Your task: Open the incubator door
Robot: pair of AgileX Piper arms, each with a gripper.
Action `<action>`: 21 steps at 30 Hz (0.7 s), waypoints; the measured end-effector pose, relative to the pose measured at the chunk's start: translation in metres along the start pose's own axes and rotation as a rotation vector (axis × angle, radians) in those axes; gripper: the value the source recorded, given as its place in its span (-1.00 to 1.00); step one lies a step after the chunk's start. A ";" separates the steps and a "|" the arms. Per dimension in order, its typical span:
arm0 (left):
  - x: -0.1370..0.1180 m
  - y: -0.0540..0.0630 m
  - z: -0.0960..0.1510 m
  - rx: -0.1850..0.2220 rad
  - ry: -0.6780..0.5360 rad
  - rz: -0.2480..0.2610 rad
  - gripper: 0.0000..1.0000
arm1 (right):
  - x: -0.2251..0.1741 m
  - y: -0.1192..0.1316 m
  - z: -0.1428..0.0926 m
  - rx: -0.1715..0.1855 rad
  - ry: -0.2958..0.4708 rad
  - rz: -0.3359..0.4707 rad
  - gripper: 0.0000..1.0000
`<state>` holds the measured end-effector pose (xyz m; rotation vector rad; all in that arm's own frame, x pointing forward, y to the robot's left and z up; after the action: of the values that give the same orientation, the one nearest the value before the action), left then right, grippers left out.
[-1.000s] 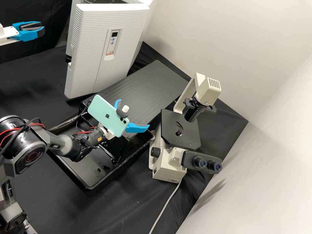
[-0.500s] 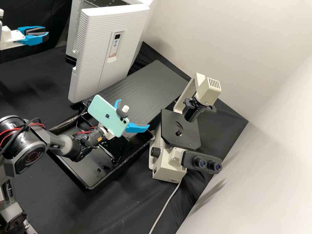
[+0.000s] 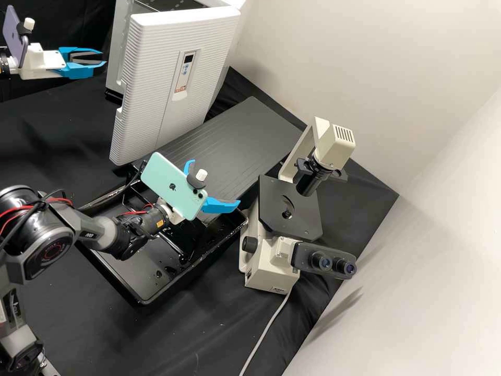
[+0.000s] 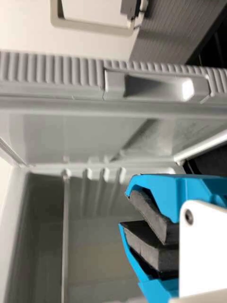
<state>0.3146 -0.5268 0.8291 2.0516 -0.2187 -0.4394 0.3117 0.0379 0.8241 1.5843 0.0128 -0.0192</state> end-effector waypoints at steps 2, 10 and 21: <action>0.005 0.002 0.001 0.007 -0.016 0.000 -1.00 | 0.000 0.000 0.000 0.000 0.000 0.000 1.00; 0.019 0.003 0.006 0.004 -0.073 -0.020 -1.00 | 0.000 0.000 0.000 0.000 0.000 0.000 1.00; 0.026 -0.011 0.030 0.013 -0.195 -0.078 -1.00 | 0.000 0.000 0.000 0.000 0.000 0.000 1.00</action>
<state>0.3258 -0.5544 0.8007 2.0355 -0.2599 -0.6893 0.3117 0.0379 0.8241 1.5843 0.0128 -0.0192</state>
